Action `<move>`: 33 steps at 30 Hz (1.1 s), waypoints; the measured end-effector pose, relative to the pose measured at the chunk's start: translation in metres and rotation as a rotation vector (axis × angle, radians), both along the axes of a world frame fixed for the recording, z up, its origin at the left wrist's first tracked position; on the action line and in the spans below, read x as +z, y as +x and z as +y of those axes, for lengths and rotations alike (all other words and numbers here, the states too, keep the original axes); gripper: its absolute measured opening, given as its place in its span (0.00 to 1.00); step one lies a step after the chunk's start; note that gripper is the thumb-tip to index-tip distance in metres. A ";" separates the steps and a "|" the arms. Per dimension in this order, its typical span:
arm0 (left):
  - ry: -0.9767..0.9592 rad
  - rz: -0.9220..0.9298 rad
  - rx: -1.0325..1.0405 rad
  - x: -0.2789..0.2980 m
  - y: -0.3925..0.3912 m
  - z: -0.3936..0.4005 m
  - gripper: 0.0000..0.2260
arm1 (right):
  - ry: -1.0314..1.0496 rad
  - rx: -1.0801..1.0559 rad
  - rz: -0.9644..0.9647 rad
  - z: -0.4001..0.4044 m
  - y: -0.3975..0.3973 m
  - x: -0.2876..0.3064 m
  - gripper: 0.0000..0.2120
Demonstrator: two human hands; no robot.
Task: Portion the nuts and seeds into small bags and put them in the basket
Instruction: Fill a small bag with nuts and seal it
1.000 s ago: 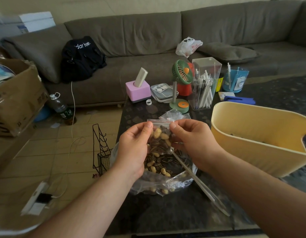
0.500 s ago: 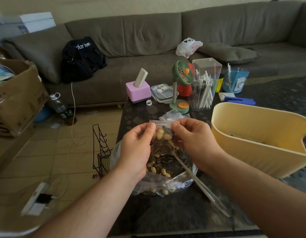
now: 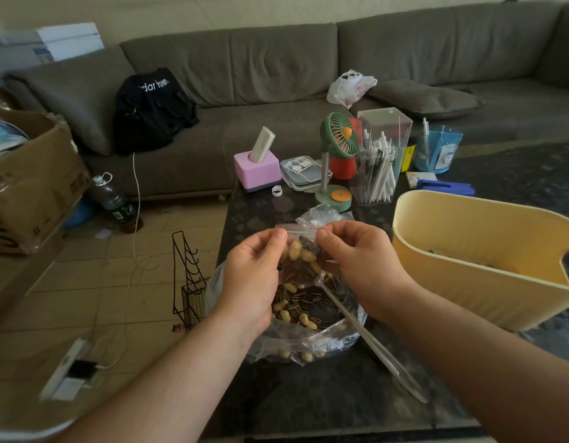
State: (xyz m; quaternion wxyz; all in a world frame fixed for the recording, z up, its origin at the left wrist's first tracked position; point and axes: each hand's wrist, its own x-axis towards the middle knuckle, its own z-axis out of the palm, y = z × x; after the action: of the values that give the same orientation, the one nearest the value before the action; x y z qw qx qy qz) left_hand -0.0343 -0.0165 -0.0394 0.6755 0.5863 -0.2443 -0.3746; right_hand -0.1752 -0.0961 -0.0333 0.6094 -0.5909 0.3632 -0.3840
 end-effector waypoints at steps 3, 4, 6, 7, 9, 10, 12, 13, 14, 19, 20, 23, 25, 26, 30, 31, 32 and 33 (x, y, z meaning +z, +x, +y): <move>-0.003 -0.022 -0.001 -0.001 0.001 -0.001 0.08 | -0.007 -0.009 0.004 0.000 0.001 0.001 0.06; -0.003 -0.028 -0.004 -0.001 0.000 -0.001 0.08 | -0.011 -0.015 0.010 0.000 0.001 0.001 0.06; -0.002 -0.041 -0.011 -0.002 0.000 -0.001 0.08 | -0.016 -0.021 0.014 0.000 0.002 0.000 0.07; -0.002 -0.049 -0.012 -0.002 0.000 -0.002 0.08 | -0.018 -0.019 0.013 0.000 0.002 -0.001 0.07; -0.004 -0.059 -0.009 -0.002 0.000 -0.002 0.09 | -0.024 -0.002 0.011 0.000 0.001 -0.001 0.07; -0.003 -0.061 -0.007 -0.002 0.000 -0.002 0.09 | -0.025 0.012 0.011 0.000 0.000 -0.001 0.06; -0.004 -0.059 -0.011 -0.002 0.001 -0.002 0.09 | -0.020 0.041 0.013 0.001 0.000 -0.001 0.06; -0.006 -0.056 -0.018 -0.002 0.001 -0.001 0.09 | -0.016 0.052 0.015 0.001 0.000 -0.001 0.06; -0.005 -0.056 -0.023 -0.002 0.001 -0.001 0.09 | -0.014 0.056 0.017 0.001 0.001 -0.001 0.06; -0.007 -0.083 -0.041 -0.003 -0.002 0.001 0.07 | -0.012 0.025 0.022 0.001 0.001 0.002 0.06; -0.014 -0.083 -0.046 -0.003 -0.002 0.001 0.07 | -0.013 0.027 0.025 0.002 0.001 0.003 0.07; -0.037 -0.070 -0.065 -0.002 -0.002 0.002 0.07 | -0.018 0.040 0.037 0.002 -0.001 0.004 0.07; -0.041 -0.088 -0.082 -0.002 -0.001 0.002 0.06 | -0.008 0.047 0.039 0.002 -0.001 0.004 0.07; -0.039 -0.105 -0.085 -0.003 -0.001 0.002 0.06 | -0.003 0.048 0.040 0.001 -0.001 0.004 0.07; -0.040 -0.132 -0.061 -0.006 0.000 0.001 0.05 | -0.015 0.054 0.063 0.002 -0.002 0.005 0.07; -0.041 -0.128 -0.059 -0.006 0.001 0.001 0.04 | -0.019 0.059 0.066 0.003 -0.002 0.005 0.07; -0.040 -0.126 -0.058 -0.006 0.001 0.001 0.05 | -0.021 0.064 0.065 0.003 -0.002 0.005 0.07; -0.037 -0.127 -0.056 -0.006 0.001 0.000 0.05 | -0.022 0.068 0.064 0.004 -0.002 0.006 0.07</move>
State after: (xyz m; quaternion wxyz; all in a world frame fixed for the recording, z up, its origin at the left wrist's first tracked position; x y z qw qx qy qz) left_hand -0.0331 -0.0161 -0.0459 0.6586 0.5891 -0.3100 -0.3507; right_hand -0.1769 -0.0923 -0.0277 0.6036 -0.6217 0.3579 -0.3481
